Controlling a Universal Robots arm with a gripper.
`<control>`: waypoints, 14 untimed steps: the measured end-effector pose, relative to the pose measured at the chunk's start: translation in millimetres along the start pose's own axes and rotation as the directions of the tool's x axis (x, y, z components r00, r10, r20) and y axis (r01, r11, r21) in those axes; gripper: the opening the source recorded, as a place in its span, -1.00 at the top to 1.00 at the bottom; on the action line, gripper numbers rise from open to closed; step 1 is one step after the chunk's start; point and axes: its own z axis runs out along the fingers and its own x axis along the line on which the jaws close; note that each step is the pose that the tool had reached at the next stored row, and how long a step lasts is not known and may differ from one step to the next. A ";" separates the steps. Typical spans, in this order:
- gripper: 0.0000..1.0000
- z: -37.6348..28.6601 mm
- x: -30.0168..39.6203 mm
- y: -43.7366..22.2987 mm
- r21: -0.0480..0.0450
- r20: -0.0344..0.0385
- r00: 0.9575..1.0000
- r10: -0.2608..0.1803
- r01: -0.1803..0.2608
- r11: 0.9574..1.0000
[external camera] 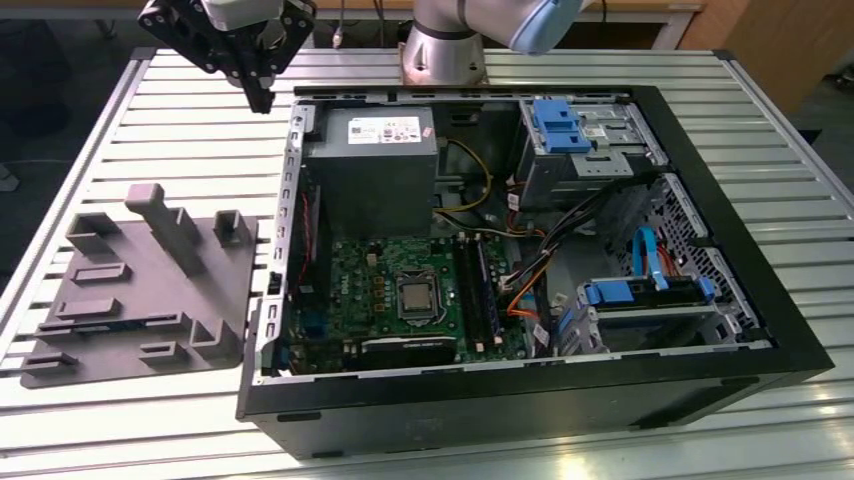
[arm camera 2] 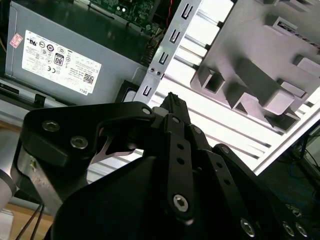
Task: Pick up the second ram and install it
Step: 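Reach for the second ram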
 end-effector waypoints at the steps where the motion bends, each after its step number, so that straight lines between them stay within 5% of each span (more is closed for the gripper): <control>1: 0.79 0.0 0.6 0.0 0.000 0.000 1.000 0.000 0.000 1.000; 14: 0.79 -0.2 10.7 -0.9 0.000 0.000 1.000 0.000 0.000 1.000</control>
